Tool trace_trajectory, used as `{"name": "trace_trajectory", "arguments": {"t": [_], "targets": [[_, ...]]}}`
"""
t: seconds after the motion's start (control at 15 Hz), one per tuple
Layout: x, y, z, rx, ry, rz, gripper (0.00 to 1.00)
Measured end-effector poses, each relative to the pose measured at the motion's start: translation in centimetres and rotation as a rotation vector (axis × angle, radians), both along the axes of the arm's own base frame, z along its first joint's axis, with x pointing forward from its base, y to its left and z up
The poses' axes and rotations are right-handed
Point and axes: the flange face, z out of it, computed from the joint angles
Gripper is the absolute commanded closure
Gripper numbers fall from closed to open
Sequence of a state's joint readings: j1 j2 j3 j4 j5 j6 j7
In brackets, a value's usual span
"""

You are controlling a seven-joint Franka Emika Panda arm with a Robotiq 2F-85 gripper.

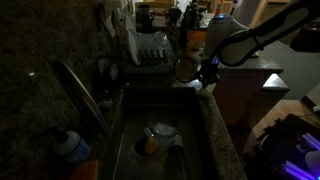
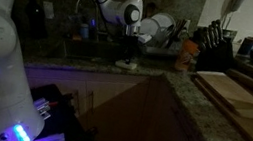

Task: Use the sponge to scrub the counter top

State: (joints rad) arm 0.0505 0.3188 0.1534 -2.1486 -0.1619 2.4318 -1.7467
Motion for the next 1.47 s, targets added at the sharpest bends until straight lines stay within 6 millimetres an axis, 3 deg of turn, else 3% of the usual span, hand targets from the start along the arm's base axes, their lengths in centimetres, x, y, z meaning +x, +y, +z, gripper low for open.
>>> {"name": "trace_trajectory", "arguments": {"t": [0.27,0.67,0.93,1.07,1.2,1.33,1.47], "targets": [[-1.8,4.3,-0.2,-0.062,-0.005,0.180,0.99],[-7.2,12.6,-0.3,-0.060,0.065,0.329,0.99],[-9.9,15.6,-0.3,-0.101,0.098,0.320,0.99],[-10.0,15.1,-0.1,-0.157,0.043,0.294,0.99],[-9.7,13.0,0.5,-0.236,-0.037,0.276,0.99],[-9.5,9.6,1.3,-0.323,-0.110,0.244,0.99],[-9.4,4.9,2.2,-0.374,-0.127,0.184,0.99]]}}
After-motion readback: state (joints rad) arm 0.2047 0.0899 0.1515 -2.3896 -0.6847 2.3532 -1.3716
